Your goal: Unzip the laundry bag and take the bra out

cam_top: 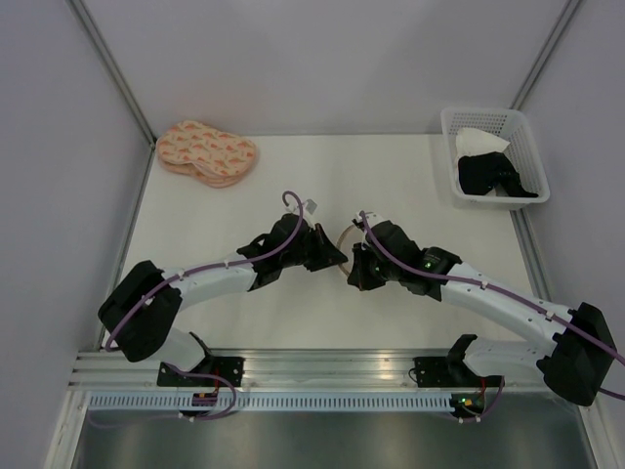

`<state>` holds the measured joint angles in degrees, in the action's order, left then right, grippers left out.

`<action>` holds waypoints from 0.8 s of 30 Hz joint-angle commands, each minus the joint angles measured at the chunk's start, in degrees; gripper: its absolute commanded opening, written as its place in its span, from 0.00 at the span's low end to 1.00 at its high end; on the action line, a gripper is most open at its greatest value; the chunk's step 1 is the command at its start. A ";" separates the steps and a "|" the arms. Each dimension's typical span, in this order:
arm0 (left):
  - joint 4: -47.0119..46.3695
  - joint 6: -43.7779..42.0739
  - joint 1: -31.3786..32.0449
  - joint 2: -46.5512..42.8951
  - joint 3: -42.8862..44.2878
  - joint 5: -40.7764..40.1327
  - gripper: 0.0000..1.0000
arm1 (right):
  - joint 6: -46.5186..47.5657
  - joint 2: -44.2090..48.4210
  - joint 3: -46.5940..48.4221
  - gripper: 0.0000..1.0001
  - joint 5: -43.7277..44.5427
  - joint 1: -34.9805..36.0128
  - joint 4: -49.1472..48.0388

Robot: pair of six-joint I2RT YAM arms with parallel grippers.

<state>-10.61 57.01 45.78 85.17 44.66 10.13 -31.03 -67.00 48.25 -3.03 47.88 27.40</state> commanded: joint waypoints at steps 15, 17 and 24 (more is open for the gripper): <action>0.07 0.38 -4.20 -6.41 -1.86 -4.77 0.02 | -0.26 1.35 -2.10 0.01 3.82 0.29 6.61; 0.15 0.38 -4.73 -6.94 -1.77 -4.16 0.02 | -0.44 1.61 -2.37 0.00 4.61 0.29 6.96; 0.68 0.20 -4.82 -9.39 -3.44 -1.78 0.02 | -5.43 -2.77 0.78 0.00 21.19 -0.24 14.95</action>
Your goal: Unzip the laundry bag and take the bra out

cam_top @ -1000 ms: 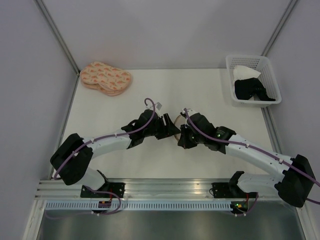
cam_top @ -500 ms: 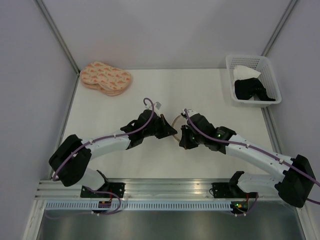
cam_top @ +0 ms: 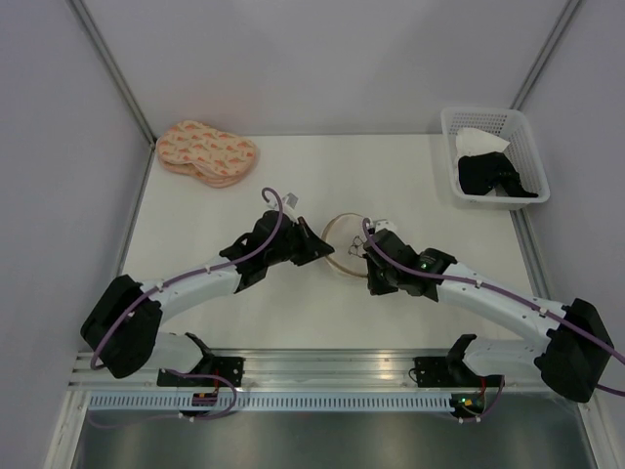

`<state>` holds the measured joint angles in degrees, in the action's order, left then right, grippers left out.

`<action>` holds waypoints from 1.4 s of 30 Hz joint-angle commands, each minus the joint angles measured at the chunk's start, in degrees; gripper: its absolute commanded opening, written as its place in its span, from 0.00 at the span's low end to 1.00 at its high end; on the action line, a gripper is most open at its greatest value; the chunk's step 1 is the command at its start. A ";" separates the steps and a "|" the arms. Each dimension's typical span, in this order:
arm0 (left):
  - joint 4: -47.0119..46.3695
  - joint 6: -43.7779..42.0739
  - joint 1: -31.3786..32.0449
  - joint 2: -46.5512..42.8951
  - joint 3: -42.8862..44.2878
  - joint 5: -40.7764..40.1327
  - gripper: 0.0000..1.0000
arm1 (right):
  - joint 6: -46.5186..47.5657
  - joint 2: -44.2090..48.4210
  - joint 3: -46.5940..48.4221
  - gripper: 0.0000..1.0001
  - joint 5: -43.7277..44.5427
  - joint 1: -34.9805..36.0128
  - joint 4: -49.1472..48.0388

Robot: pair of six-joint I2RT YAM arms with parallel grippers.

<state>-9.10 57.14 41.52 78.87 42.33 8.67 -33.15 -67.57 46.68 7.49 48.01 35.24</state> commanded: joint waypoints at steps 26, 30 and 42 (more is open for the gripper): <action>-0.76 -1.42 0.14 -18.75 -12.79 -2.15 0.86 | -6.85 -2.40 9.04 0.82 22.41 -2.39 11.18; 3.04 -3.17 0.06 -20.34 -12.27 -10.49 0.86 | -2.11 -1.95 10.36 0.83 14.94 -2.39 7.21; 1.81 -15.56 0.14 -4.09 6.88 -6.47 0.84 | -1.57 -7.23 13.97 0.83 12.82 -2.48 2.28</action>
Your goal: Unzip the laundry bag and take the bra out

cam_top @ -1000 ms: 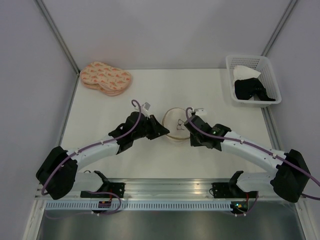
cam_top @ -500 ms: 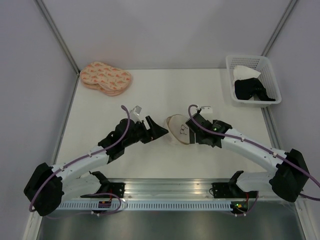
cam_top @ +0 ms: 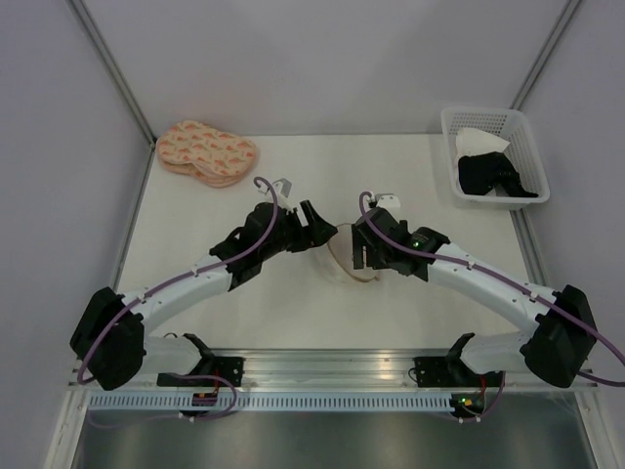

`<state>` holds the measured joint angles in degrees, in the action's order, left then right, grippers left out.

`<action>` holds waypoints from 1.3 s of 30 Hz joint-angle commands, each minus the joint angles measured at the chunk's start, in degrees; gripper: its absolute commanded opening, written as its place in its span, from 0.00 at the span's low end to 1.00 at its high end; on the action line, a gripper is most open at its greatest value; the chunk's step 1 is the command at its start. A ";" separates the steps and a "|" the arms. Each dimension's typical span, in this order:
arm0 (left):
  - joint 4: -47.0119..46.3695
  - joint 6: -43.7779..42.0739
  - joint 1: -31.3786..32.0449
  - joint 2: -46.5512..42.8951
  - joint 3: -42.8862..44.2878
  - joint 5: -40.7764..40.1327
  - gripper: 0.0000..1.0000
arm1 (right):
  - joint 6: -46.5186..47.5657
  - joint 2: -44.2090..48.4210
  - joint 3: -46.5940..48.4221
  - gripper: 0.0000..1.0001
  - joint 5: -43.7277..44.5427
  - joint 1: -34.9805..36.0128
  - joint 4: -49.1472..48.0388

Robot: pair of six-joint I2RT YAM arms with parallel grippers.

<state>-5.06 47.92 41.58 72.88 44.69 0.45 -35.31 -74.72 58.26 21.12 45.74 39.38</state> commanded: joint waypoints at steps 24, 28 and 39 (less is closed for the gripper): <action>8.17 -9.34 0.17 2.98 4.28 -3.53 0.59 | 1.21 0.19 1.33 0.81 -2.58 -0.65 -2.72; 7.78 -10.13 0.17 2.87 4.44 -2.12 0.68 | 1.30 0.45 0.89 0.81 -2.67 -0.65 -2.81; 4.53 -9.25 0.60 6.56 5.06 2.19 0.69 | 1.82 0.98 0.89 0.81 -2.23 -0.91 -2.55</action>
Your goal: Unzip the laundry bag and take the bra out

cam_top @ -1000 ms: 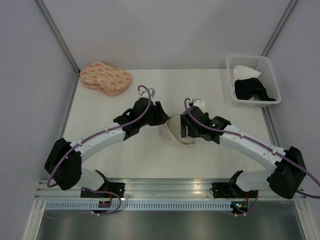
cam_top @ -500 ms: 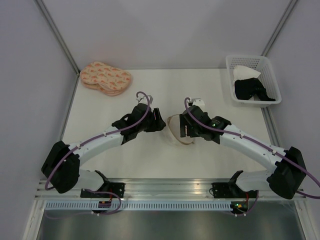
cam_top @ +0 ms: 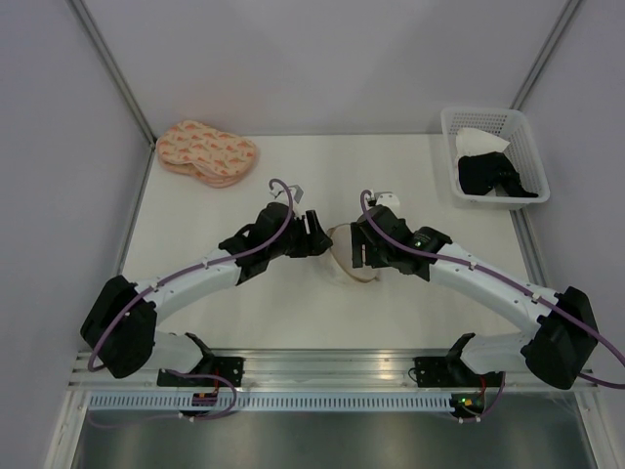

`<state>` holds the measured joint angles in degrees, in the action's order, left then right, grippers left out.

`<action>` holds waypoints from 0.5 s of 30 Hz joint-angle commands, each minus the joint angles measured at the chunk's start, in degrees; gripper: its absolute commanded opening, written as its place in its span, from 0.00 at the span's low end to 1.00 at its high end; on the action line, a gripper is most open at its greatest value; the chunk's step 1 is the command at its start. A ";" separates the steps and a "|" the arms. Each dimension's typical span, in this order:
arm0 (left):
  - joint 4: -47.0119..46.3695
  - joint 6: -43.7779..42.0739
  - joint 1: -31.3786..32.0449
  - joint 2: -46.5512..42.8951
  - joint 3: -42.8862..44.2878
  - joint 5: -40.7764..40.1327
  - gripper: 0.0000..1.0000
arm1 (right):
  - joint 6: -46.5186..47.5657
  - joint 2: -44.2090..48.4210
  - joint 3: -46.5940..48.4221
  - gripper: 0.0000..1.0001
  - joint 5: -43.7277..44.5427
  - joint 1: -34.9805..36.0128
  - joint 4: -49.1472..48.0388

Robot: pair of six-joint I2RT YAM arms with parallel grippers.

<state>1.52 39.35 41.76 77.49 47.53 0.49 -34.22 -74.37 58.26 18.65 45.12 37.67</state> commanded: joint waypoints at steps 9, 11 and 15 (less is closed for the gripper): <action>2.35 -1.65 1.66 5.39 4.77 0.13 0.25 | 0.99 0.63 0.54 0.77 -0.20 -0.65 -1.02; 2.44 -1.21 1.66 4.78 4.07 -0.23 0.03 | 1.26 0.63 0.45 0.73 -1.24 -0.74 -1.37; 1.48 -0.51 1.75 3.46 2.66 -0.23 0.02 | 2.13 0.10 0.01 0.69 -6.32 -0.74 -4.09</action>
<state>4.05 38.87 43.27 82.78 50.00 1.37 -33.43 -74.37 58.24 16.64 44.60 36.80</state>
